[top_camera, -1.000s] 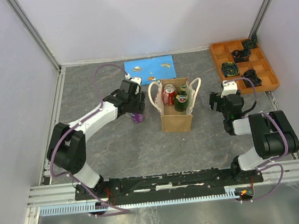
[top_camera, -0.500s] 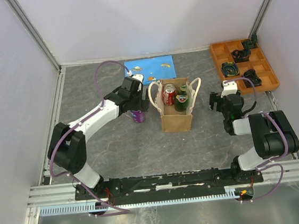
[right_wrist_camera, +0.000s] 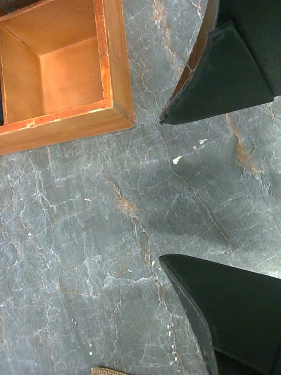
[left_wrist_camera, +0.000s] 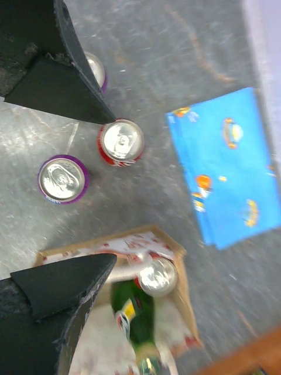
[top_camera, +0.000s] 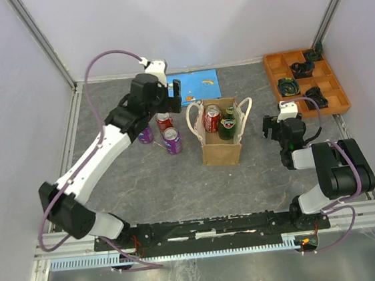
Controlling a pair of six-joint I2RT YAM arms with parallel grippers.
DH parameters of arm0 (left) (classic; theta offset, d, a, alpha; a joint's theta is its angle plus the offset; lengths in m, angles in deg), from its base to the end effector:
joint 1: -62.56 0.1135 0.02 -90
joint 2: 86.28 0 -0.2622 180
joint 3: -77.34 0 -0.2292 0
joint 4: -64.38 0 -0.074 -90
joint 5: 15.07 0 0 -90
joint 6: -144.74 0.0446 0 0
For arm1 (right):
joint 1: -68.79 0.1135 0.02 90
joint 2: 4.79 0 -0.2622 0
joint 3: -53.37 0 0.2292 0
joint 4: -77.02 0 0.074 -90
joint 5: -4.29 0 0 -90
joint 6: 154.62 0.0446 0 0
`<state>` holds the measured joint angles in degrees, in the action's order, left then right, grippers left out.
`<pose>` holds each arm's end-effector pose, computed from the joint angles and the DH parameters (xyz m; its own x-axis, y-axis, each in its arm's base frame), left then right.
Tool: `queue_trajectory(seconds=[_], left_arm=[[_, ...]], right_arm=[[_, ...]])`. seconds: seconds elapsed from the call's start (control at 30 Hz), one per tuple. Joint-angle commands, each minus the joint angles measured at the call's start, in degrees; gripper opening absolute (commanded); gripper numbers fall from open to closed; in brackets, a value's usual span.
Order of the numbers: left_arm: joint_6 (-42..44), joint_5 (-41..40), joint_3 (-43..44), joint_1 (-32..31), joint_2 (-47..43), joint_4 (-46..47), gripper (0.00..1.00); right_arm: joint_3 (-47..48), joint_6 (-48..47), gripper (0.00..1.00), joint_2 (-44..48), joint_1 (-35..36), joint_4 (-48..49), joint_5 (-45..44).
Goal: Take the beverage out of the canvas bag
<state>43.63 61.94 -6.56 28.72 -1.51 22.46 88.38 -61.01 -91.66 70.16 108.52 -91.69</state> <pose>0.2730 -0.1710 0.3599 -0.4884 0.1014 -0.8667 0.2933 0.9545 -0.0536 0.2582 0.0015 0.1539 -0.3425 0.0544 -0.9379 0.0956 0.9952 0.0229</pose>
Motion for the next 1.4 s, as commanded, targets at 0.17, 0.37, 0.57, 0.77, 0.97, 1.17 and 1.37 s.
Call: queue_trajectory(seconds=[0.17,0.37,0.57,0.77,0.97,1.17,1.37], left_arm=[[7.33,12.52,-3.59,-2.8,-8.38,20.18,0.86],[6.67,26.53,-14.46,-4.38,-7.98,43.1,0.72],[9.14,32.74,-16.06,-6.72,-1.38,53.98,0.56],[12.78,35.6,-12.46,-8.51,4.39,54.48,0.53],[14.3,38.74,-11.09,-8.59,9.29,55.11,0.8],[14.5,38.4,-9.26,-8.57,13.61,56.15,0.86],[15.4,38.57,-5.91,-8.54,17.61,56.27,0.86]], right_arm=[[1.39,-0.29,0.99,0.23,-0.14,2.37,0.44],[1.37,-0.23,0.99,0.28,-0.15,2.37,0.44],[1.38,-0.27,0.99,0.24,-0.16,2.37,0.44],[1.37,-0.32,0.99,0.22,-0.18,2.37,0.44],[1.33,-0.29,0.99,0.22,-0.14,2.37,0.44],[1.35,-0.28,0.99,0.24,-0.09,2.37,0.44],[1.36,-0.33,0.99,0.14,-0.15,2.37,0.44]])
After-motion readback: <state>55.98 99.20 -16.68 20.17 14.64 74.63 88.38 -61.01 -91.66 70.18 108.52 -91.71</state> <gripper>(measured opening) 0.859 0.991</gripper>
